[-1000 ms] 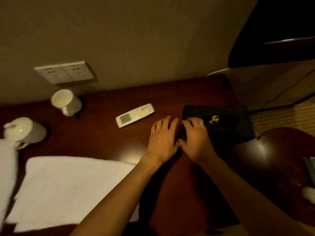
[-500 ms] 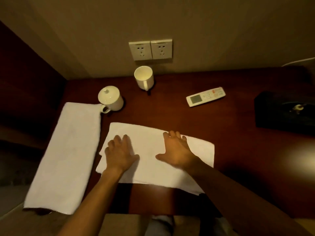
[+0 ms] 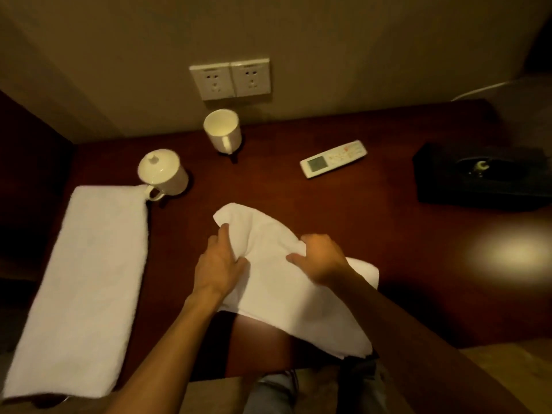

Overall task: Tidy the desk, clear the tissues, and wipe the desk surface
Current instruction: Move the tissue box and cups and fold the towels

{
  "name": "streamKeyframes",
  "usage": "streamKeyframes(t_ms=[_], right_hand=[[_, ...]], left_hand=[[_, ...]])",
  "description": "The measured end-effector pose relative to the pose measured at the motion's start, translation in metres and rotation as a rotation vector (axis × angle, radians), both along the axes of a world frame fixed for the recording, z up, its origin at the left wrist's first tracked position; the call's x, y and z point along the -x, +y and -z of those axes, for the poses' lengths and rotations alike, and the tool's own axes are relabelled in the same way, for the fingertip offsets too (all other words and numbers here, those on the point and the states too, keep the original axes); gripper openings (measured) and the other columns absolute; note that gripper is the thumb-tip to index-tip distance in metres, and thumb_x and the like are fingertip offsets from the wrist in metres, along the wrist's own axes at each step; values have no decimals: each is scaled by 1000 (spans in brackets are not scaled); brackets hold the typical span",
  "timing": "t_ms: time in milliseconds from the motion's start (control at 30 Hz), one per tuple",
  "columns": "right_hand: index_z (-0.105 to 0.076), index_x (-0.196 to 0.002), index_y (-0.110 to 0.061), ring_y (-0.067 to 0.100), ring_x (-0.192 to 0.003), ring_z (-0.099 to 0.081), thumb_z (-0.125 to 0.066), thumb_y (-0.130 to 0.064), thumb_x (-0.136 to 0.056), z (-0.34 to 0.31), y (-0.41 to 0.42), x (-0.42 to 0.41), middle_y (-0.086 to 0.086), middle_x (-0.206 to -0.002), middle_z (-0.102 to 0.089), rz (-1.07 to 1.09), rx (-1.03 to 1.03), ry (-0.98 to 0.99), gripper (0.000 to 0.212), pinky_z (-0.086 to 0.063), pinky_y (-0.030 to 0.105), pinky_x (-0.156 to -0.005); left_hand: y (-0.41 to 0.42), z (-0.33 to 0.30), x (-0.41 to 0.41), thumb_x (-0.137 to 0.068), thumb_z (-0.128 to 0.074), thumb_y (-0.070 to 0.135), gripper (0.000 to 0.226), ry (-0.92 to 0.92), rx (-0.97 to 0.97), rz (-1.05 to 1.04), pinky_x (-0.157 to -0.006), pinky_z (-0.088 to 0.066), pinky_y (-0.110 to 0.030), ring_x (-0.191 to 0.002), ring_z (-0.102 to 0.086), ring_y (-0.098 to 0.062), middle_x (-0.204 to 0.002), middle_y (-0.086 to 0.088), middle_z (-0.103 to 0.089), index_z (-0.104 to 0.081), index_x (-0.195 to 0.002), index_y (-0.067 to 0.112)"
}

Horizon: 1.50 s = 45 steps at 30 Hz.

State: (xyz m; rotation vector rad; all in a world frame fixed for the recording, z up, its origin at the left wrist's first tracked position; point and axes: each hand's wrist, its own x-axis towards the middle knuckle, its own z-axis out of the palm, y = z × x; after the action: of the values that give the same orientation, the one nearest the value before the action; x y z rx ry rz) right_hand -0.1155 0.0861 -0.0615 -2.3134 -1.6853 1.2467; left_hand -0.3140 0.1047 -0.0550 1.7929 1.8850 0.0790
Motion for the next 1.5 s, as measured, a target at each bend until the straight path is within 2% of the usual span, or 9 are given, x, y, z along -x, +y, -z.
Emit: streamKeyframes(t_ms=[134,267,367,501,601,801,1101,1368,1502], right_hand=[[-61,-104,-20,20,-87,-59,-62,-52,-83,-32,-17,-77,-2,-95,-61,102,-60,-50,38,-51,35,-80],[-62,-97,-21,19,-81,-58,-66,-53,-80,-69,-30,-169,-3,-88,-60,183,-137,-196,37,-48,34,-74],[-65,-99,-20,21,-86,-60,-67,-50,-80,-77,-33,-232,2,-96,-65,201,-166,-299,35,-50,35,-78],[-59,-121,-17,27,-112,-54,-63,-40,-87,-63,-32,-298,7,-122,-57,141,-136,-365,41,-42,37,-97],[-54,-129,-17,27,-121,-47,-57,-31,-92,-46,-32,-333,9,-130,-52,96,-123,-375,39,-38,37,-104],[-59,-119,-14,26,-112,-52,-63,-28,-89,-44,-3,-316,8,-119,-56,19,-302,-160,34,-47,38,-95],[-56,-116,-13,25,-109,-52,-65,-23,-87,-35,73,-243,7,-119,-55,-194,-413,-44,32,-48,37,-90],[-31,-145,-13,32,-141,-20,-64,-22,-82,18,174,-189,13,-152,-28,-432,-420,-184,71,-19,45,-115],[-38,-138,-17,31,-139,-25,-60,-27,-83,33,203,-181,9,-143,-38,-534,-366,-266,60,-13,53,-115]], left_hand=[[9,-23,-69,-84,-64,33,71,-24,-11,124,-82,-49,-40,-106,-56,-31,-128,-12,-49,-22,-139,18],[2,-35,-162,-84,-62,35,72,-113,2,204,-90,-45,-45,-112,-53,-34,-131,-14,-48,-21,-140,16],[-10,-32,-224,-83,-62,36,74,-187,23,253,-91,-44,-44,-112,-52,-35,-132,-16,-48,-21,-139,14],[-27,-21,-286,-84,-63,39,77,-232,106,274,-80,-40,-29,-115,-51,-30,-140,-13,-42,-18,-141,13],[-28,-7,-321,-82,-63,46,77,-146,108,310,-78,-48,-33,-108,-54,-29,-135,-14,-43,-23,-138,13],[22,-3,-328,-86,-50,58,77,24,-46,215,-97,-44,-43,-123,-42,-32,-141,-14,-36,-23,-143,14],[111,-7,-292,-83,-65,39,76,221,-164,193,-103,-37,-49,-129,-34,-37,-142,-18,-36,-25,-143,13],[164,36,-252,-78,-66,34,78,222,-139,265,-106,-25,-49,-133,-25,-37,-147,-15,-30,-26,-143,15],[175,55,-248,-84,-58,34,61,165,-207,288,-97,-30,-44,-120,-38,-35,-135,-13,-42,-35,-137,12]])
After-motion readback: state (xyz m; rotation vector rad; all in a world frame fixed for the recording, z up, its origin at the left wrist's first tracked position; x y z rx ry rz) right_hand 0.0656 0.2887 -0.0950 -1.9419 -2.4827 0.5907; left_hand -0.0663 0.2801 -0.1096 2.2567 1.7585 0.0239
